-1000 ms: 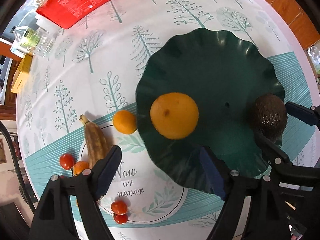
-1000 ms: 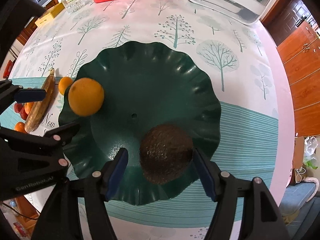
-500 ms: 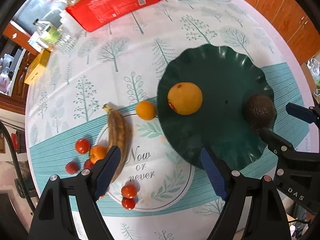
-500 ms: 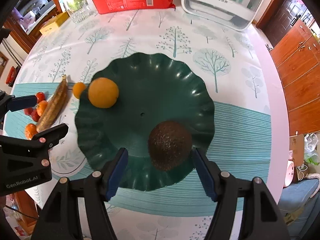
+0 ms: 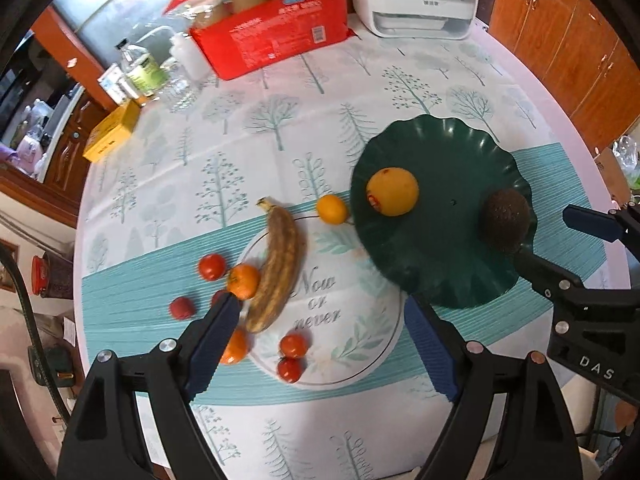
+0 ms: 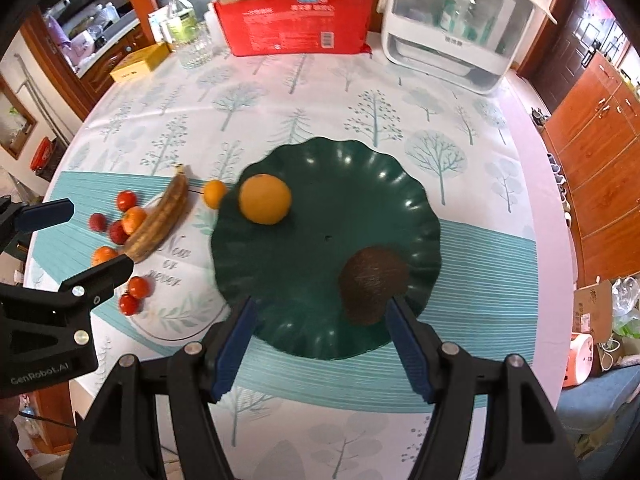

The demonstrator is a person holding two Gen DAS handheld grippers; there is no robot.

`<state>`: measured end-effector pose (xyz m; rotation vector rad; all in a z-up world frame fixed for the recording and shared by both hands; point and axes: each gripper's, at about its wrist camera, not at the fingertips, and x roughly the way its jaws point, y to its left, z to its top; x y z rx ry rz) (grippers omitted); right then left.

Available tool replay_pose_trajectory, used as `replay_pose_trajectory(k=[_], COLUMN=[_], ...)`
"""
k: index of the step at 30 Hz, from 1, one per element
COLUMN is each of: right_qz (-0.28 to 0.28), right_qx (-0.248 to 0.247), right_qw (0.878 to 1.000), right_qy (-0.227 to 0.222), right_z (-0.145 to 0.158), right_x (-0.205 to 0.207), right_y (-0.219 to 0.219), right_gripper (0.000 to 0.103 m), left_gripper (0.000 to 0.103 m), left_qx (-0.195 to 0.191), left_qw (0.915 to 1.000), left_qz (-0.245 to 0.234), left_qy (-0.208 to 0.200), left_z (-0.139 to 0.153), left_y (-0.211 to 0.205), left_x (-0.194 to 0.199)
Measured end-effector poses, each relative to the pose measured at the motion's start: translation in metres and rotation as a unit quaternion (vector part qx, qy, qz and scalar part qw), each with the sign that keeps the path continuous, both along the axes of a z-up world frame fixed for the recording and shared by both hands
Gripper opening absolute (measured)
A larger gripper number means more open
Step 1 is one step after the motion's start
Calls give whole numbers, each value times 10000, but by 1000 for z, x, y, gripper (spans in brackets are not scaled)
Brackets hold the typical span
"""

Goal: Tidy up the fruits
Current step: 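Open both grippers on the green plate and withdraw them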

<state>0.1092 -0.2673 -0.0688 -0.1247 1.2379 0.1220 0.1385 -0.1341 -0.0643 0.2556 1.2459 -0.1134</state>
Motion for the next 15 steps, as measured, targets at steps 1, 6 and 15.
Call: replay_pose_trajectory(k=[1,6,15], right_qz=[22,91,231], right_qx=[13,136,217], right_qw=[10000,9998,9995], right_qy=[-34,-94,-32], right_z=[2,7,3], right_x=[-3,-13,-20], right_y=[4,28,91], right_gripper=[68,68,68], left_gripper=[85,86,86], left_qx=[-12,37,174], left_qw=[10000,9998,9988], left_qz=[25,142,450], left_qy=[-33,-124,-115], left_z=[2,6,3], left_y=[6,38,122], left_x=[-4,-19,-32])
